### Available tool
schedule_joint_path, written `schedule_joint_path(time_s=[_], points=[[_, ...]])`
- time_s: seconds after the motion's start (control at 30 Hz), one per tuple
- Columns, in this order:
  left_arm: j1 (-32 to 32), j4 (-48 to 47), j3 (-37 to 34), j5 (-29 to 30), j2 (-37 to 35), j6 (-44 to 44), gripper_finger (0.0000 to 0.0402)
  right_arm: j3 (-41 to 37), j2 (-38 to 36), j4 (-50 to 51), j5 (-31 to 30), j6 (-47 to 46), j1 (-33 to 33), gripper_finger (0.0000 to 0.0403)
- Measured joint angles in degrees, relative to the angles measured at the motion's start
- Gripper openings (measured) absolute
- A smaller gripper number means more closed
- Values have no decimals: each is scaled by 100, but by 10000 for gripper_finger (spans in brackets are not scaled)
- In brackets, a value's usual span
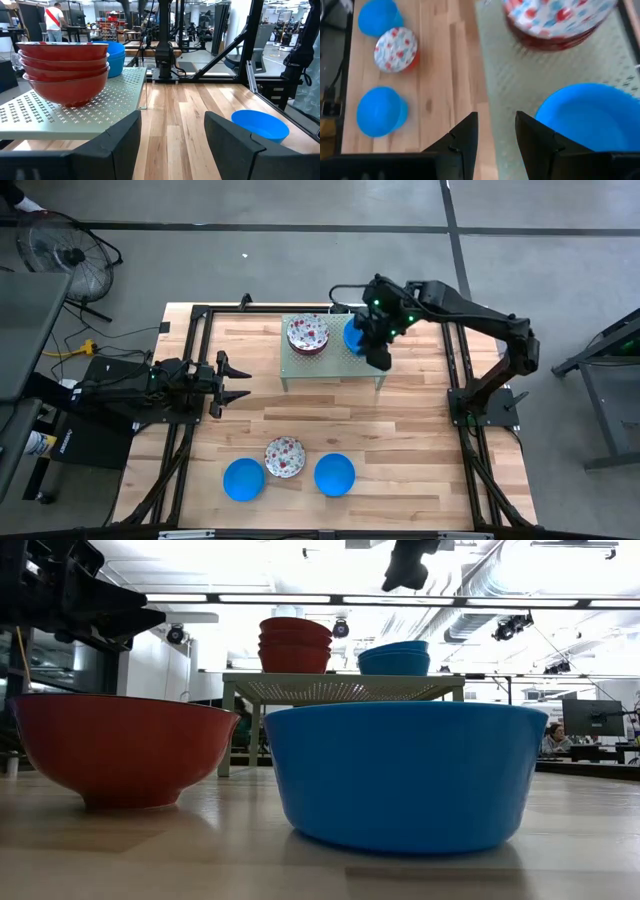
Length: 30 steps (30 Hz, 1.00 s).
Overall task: Pick & Place Mini bowls
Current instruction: Stack the blue bowl on the blue bowl on the shelf
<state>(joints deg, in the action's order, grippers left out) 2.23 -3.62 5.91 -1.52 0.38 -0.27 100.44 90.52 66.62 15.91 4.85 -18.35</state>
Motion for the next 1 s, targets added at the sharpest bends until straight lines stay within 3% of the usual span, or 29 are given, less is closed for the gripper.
schedule_joint_path(time_s=[0.6,1.0], points=[[-1,0,0,0,-2,0,213,0,0,547,-934,-675,1006,119],[-1,0,0,2,-2,2,213,0,402,902,-1171,-2647,2042,119]])
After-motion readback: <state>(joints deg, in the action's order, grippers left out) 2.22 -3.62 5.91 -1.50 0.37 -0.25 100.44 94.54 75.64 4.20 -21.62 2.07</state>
